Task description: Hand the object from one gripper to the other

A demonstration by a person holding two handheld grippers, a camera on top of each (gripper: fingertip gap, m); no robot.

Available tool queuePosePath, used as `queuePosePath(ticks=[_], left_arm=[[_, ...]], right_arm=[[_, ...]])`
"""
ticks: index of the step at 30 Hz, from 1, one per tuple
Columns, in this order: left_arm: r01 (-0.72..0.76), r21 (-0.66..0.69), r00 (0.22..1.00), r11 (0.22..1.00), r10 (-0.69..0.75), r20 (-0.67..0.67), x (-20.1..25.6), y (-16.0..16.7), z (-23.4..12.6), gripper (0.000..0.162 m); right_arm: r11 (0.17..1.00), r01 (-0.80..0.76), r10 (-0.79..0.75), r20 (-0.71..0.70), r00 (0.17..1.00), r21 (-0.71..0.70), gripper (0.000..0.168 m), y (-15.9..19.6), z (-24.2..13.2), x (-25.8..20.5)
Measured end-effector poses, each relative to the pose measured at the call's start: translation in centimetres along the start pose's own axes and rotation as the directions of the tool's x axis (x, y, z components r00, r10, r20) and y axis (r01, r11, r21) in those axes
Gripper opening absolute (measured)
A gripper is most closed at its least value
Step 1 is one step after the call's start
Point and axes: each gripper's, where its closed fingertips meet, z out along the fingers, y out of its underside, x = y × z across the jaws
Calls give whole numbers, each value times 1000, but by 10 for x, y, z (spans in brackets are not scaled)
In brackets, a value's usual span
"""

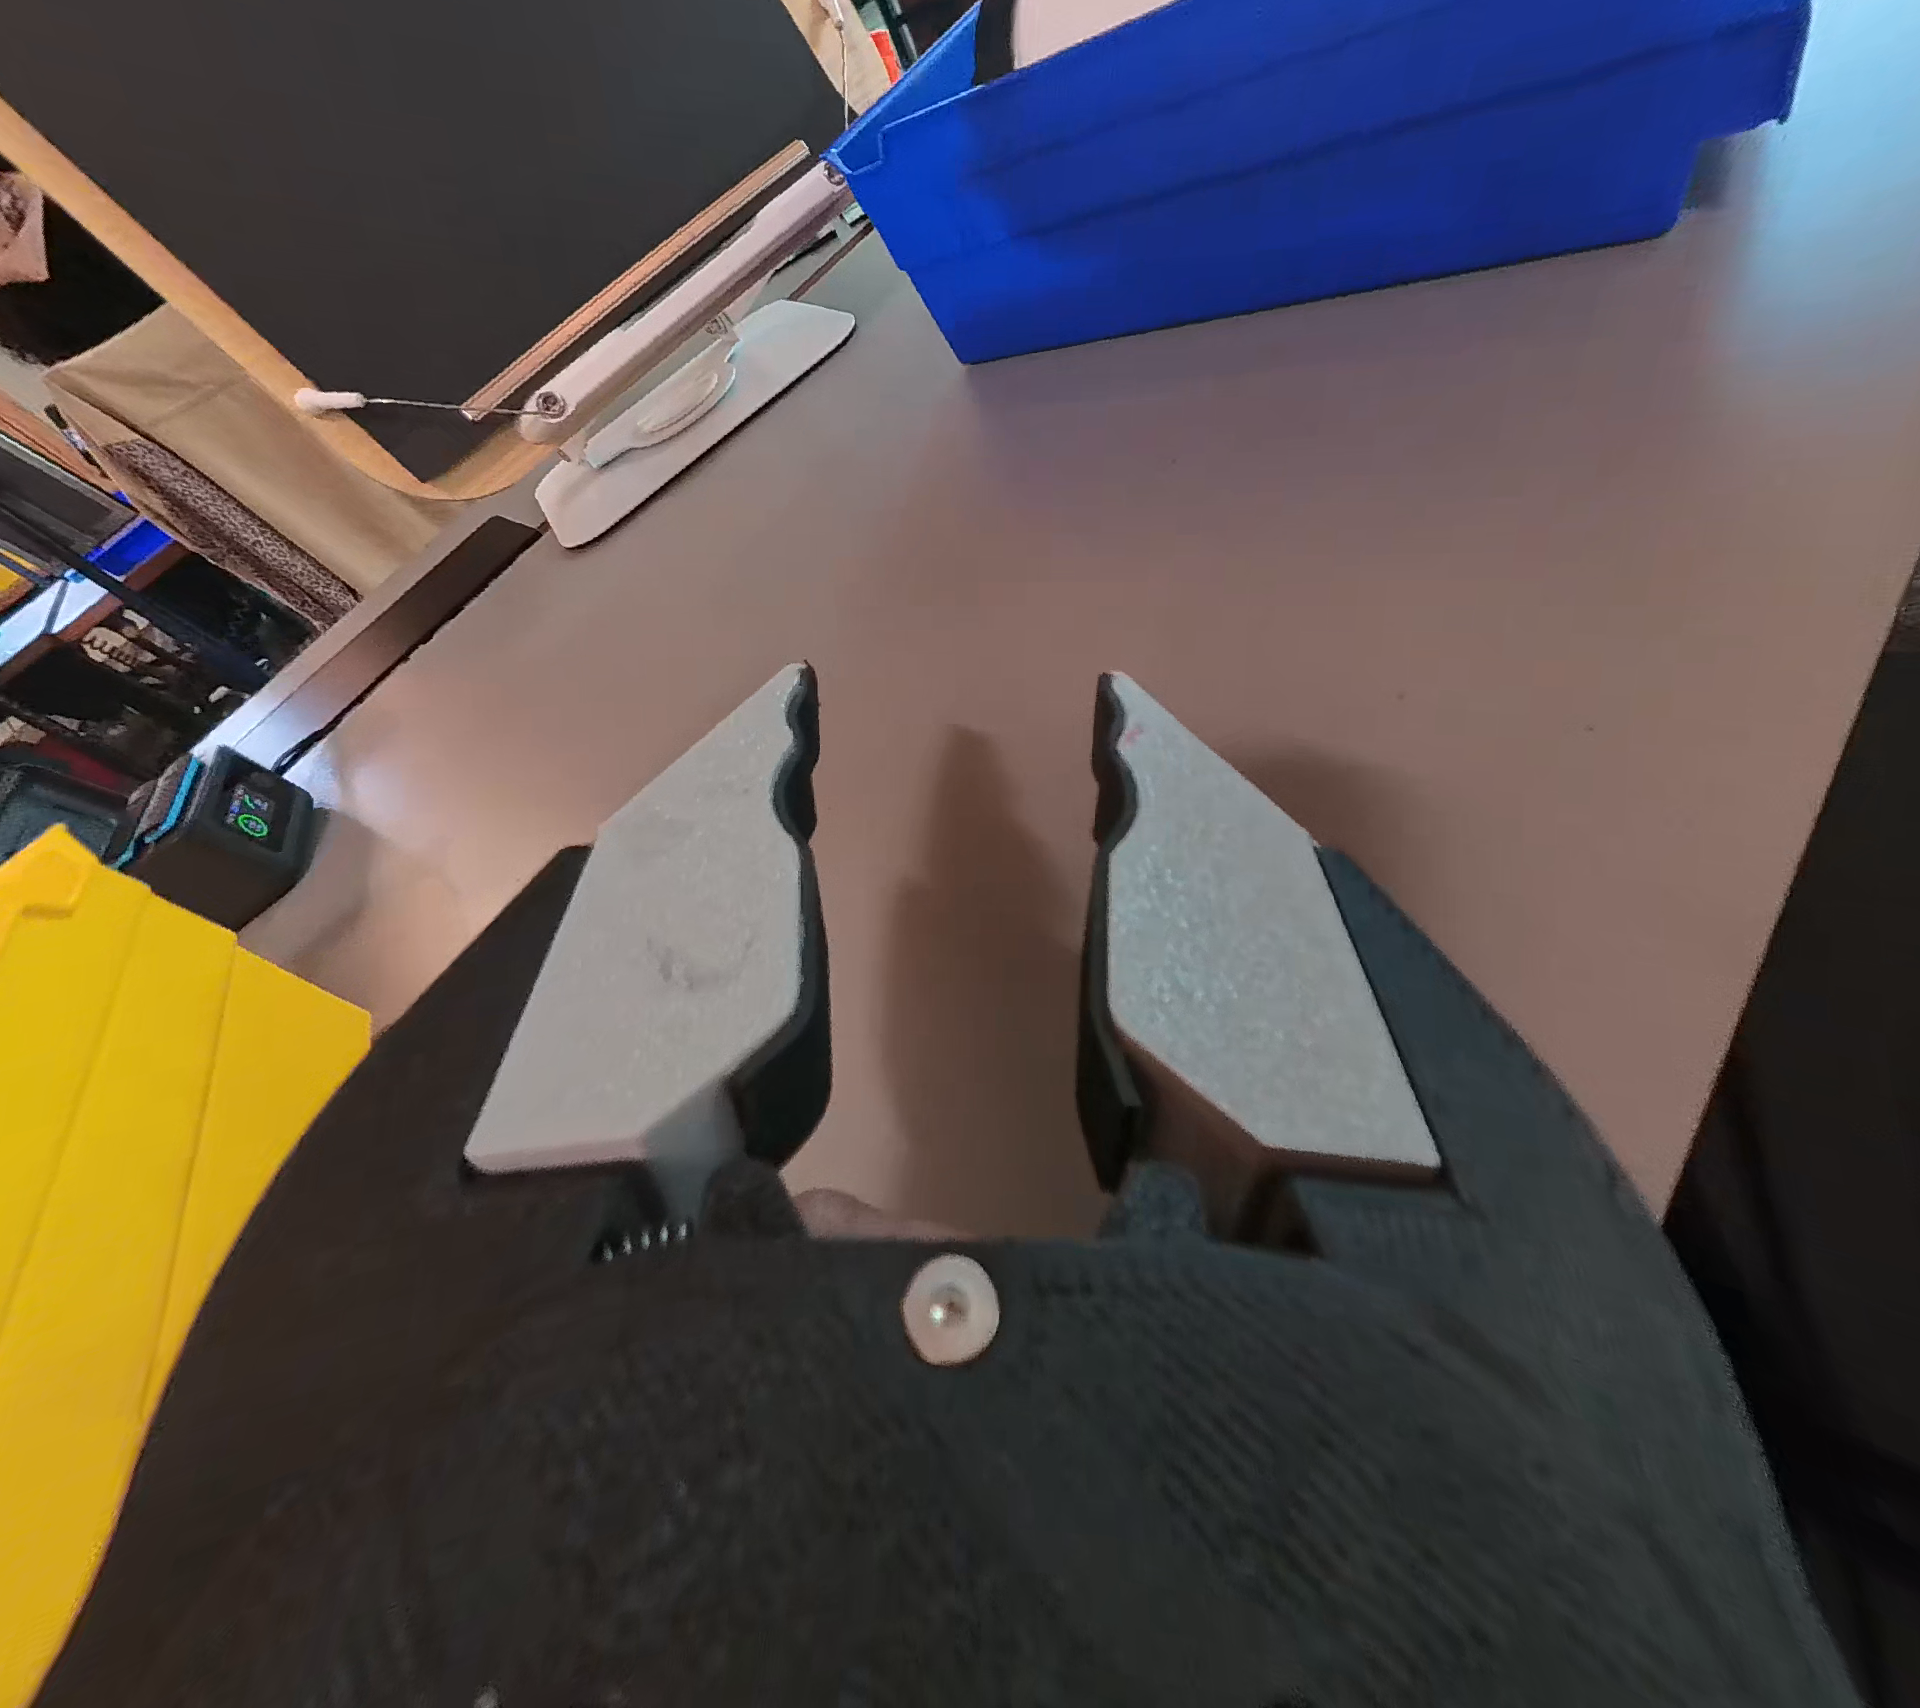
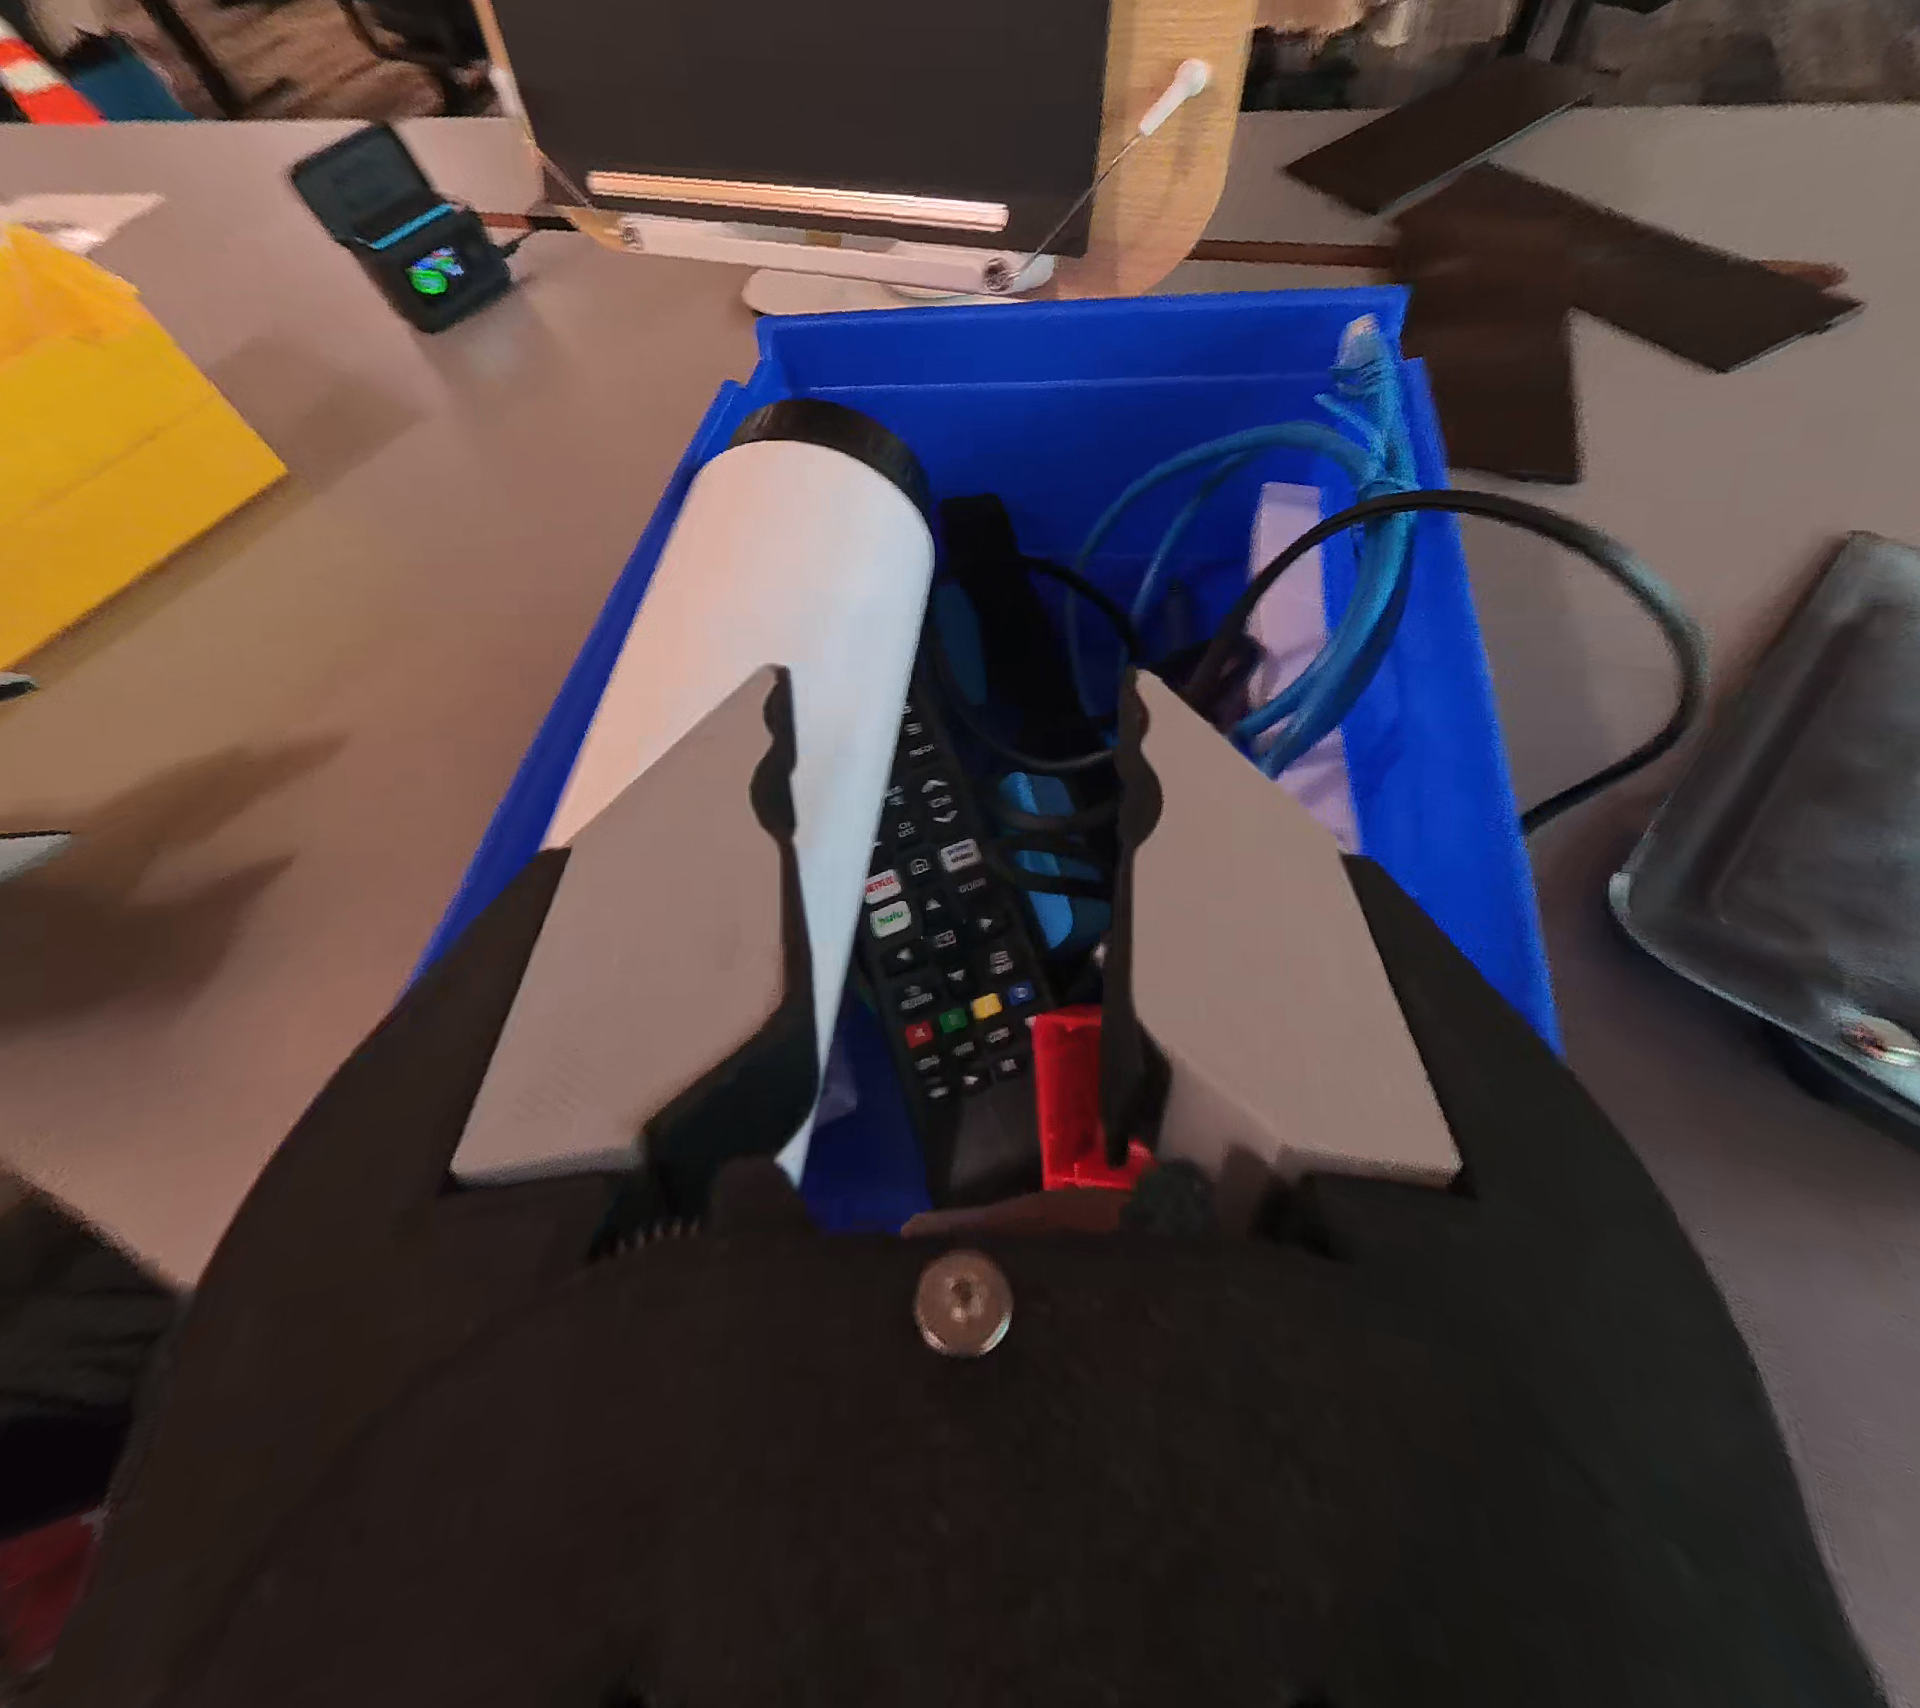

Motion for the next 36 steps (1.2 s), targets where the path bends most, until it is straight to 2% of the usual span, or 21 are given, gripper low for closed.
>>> queuePosePath(ticks=[3,5,6,7,9,12,14,16,19,21,23,25,27,29,31,32,36], left_arm=[[32,6,999,999,-32,-5,-3,0,-1,50],[42,11,999,999,-42,-5,-4,-1,-1,50],[42,12,999,999,-42,-5,-4,-1,-1,50],[41,12,999,999,-40,-7,-3,-1,-1,50],[31,11,999,999,-31,-9,-2,-1,-2,50],[14,8,1000,1000,-13,-9,0,-1,-2,50],[2,5,1000,1000,-2,-8,1,0,-1,50],[-9,0,1000,1000,9,-8,2,0,-1,50],[-9,-10,1000,1000,9,-16,3,1,1,50],[-3,-16,1000,1000,3,-25,4,2,2,50],[6,-24,999,1000,-7,-35,4,4,3,50],[18,-31,999,999,-19,-39,3,5,4,50],[32,-33,999,999,-33,-36,1,5,4,50],[45,-17,999,999,-45,-27,-2,3,3,43],[66,2,998,998,-66,-15,-5,2,1,41],[80,6,997,997,-80,-15,-7,1,1,40],[118,9,992,993,-118,-34,-9,1,1,40]], right_arm=[[995,-64,72,106,992,-81,76,8,3,-9],[992,-54,60,48,997,-117,86,10,6,4],[992,-70,79,83,993,-107,92,7,7,-1],[988,-123,140,198,970,-98,93,2,6,-17],[968,-214,247,374,894,-128,71,-6,1,-42],[960,-245,280,456,845,-137,76,-10,-5,-53],[956,-275,291,445,847,-102,76,-14,-9,-48],[965,-260,246,405,881,-22,76,-22,-15,-46],[973,-206,135,463,876,106,79,-39,-35,-78],[969,-163,23,583,812,188,76,-49,-54,-121],[953,-143,-89,700,709,266,67,-53,-74,-169],[946,-119,-154,742,652,301,64,-45,-78,-206],[956,-13,-207,707,676,293,46,-24,-60,-229],[954,139,-273,584,764,265,35,1,-27,-233],[951,186,-279,428,860,246,49,10,2,-222],[951,187,-275,393,878,246,56,14,12,-221],[958,246,-284,358,889,150,74,45,45,-228]])
